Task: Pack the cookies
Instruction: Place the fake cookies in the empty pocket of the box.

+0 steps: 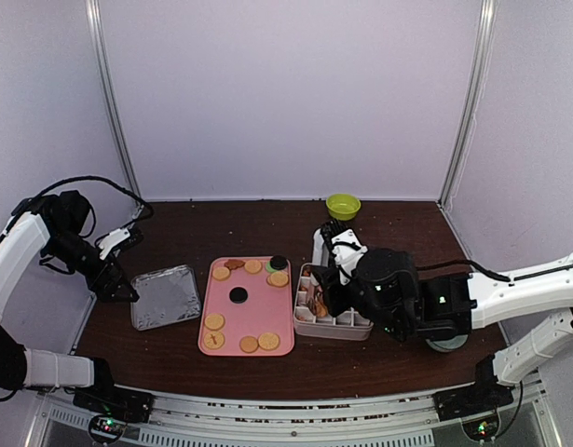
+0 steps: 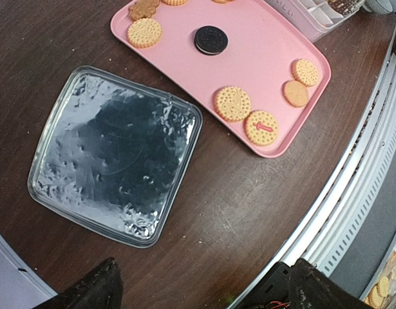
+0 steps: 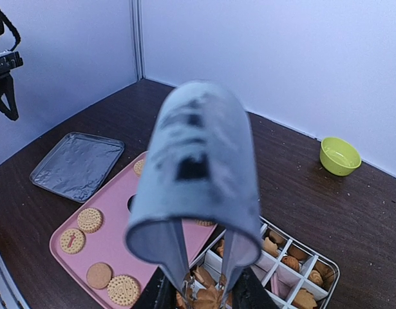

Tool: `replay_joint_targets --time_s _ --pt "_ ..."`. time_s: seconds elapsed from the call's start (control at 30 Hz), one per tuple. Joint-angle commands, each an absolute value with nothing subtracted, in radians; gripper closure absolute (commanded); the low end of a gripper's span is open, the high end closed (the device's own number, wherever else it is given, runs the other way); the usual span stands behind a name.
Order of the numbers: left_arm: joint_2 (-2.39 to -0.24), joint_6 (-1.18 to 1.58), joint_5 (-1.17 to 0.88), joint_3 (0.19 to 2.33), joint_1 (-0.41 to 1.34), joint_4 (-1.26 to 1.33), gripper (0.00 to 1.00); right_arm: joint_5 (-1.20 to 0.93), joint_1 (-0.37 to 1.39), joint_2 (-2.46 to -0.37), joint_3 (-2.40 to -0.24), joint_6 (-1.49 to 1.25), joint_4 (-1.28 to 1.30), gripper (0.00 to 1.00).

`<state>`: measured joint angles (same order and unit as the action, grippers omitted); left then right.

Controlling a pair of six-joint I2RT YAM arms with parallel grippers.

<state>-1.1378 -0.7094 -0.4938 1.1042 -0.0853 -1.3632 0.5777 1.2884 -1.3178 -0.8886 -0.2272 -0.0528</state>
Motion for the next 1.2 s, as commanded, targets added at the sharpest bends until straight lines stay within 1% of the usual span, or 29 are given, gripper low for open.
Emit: replay_joint_targets --time_s 0.0,0.07,0.17,0.43,0.63,0.7,0.93,1.0,1.17 --pt "-1.137 -0.721 -0.514 1.129 -0.093 -1.374 0.08 0.609 1.289 -1.279 -0.865 -0.272 -0.073 1.0" --pt "-1.14 -0.721 -0.515 1.128 -0.094 -1.373 0.08 0.615 1.289 -1.282 -0.858 -0.276 -0.074 1.0" --pt "-1.141 -0.72 -0.514 1.13 -0.094 -1.371 0.08 0.624 1.285 -1.292 -0.856 -0.275 -0.08 0.97" --pt "-1.127 -0.715 -0.498 1.125 -0.093 -1.361 0.03 0.623 1.266 -1.308 -0.844 -0.275 -0.086 0.92" --pt "-1.125 -0.713 -0.497 1.131 -0.093 -1.361 0.02 0.612 1.262 -1.302 -0.84 -0.282 -0.073 0.78" --pt "-1.125 -0.712 -0.496 1.133 -0.093 -1.361 0.02 0.606 1.262 -1.298 -0.838 -0.285 -0.068 0.72" --pt "-1.125 -0.712 -0.494 1.134 -0.092 -1.364 0.02 0.6 1.262 -1.279 -0.843 -0.279 -0.05 0.64" --pt "-1.125 -0.712 -0.494 1.134 -0.093 -1.364 0.02 0.598 1.262 -1.275 -0.849 -0.272 -0.04 0.62" --pt "-1.124 -0.711 -0.495 1.136 -0.094 -1.365 0.03 0.597 1.262 -1.259 -0.851 -0.267 -0.023 0.63"
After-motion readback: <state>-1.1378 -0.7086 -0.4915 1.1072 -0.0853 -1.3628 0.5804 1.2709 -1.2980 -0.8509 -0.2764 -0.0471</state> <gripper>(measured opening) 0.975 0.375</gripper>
